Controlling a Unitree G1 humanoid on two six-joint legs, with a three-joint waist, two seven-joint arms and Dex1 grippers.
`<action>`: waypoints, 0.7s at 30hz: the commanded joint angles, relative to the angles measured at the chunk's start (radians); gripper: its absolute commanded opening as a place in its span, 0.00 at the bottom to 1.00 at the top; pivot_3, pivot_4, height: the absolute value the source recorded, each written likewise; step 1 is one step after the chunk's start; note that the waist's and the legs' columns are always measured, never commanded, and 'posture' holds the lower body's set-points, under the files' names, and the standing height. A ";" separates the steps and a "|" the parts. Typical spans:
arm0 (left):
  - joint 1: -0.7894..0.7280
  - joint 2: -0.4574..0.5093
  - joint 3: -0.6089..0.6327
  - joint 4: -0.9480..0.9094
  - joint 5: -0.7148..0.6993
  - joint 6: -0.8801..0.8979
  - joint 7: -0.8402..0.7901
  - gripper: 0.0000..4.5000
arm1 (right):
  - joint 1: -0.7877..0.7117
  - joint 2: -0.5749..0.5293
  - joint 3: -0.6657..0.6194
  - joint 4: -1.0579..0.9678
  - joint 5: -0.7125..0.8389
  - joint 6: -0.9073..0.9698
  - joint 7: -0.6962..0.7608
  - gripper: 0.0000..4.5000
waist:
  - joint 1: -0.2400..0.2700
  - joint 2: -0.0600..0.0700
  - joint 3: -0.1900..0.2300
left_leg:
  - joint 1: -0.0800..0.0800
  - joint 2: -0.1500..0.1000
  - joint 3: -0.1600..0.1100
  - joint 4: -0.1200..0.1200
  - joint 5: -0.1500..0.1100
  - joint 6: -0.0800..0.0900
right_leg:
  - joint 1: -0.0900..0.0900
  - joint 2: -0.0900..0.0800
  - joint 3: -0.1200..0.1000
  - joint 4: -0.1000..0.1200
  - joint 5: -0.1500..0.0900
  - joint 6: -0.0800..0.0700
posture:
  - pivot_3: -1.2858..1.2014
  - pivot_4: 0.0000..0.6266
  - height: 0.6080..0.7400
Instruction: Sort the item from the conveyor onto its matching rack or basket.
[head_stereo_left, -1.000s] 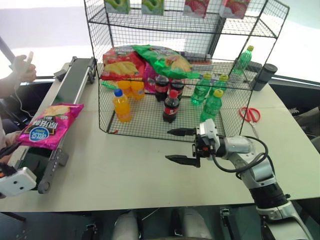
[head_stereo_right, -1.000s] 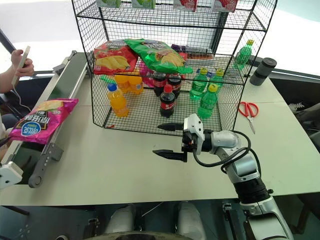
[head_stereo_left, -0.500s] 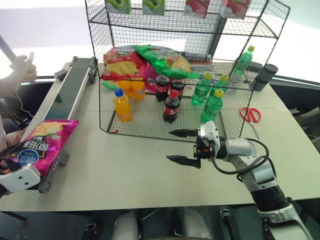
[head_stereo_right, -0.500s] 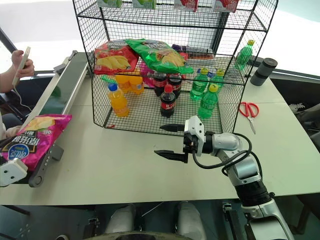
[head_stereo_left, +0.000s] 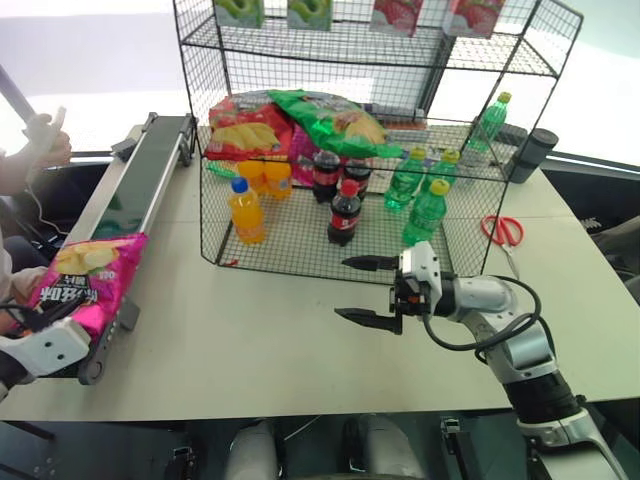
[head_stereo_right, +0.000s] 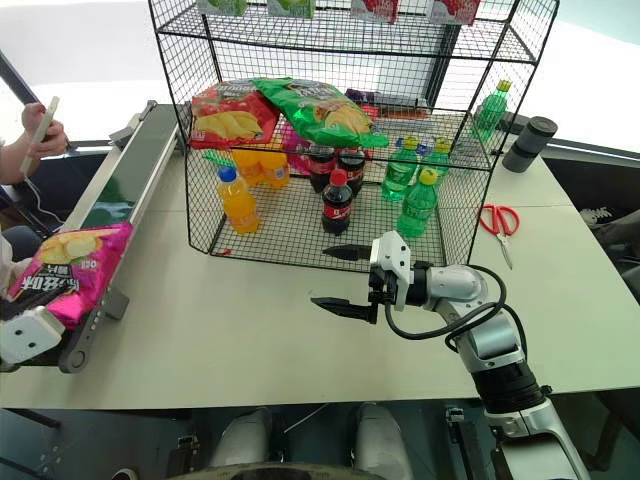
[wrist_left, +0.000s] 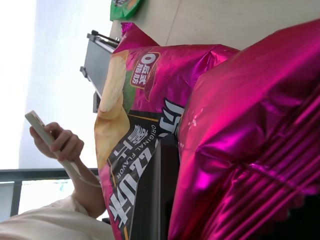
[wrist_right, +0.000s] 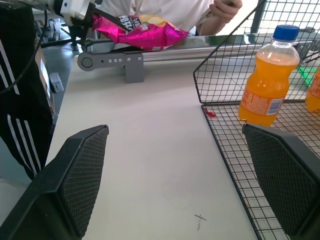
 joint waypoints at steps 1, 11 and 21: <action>-0.039 -0.019 0.052 -0.074 -0.206 0.062 -0.057 0.01 | -0.004 -0.011 -0.024 -0.018 -0.001 -0.028 -0.001 1.00 | -0.001 0.000 0.000 | 0.000 0.000 0.000 0.000 0.000 0.000 | 0.000 0.000 0.000 0.000 0.000 0.000 | 0.52 0.24 0.90; 0.013 -0.040 0.196 -0.546 -1.155 0.667 -0.433 0.01 | -0.032 -0.022 -0.041 0.031 0.006 -0.043 0.022 1.00 | -0.006 0.000 0.000 | 0.000 0.000 0.000 0.000 0.001 -0.002 | 0.004 0.000 0.001 0.001 0.000 0.000 | 0.52 0.24 0.90; -0.006 0.022 0.112 -0.746 -1.757 1.250 -0.481 0.01 | -0.014 -0.135 -0.128 -0.067 0.275 0.303 0.102 1.00 | 0.003 0.001 0.000 | 0.000 0.000 -0.004 0.000 0.002 -0.004 | 0.007 0.003 0.001 -0.001 0.000 0.000 | 0.52 0.24 0.90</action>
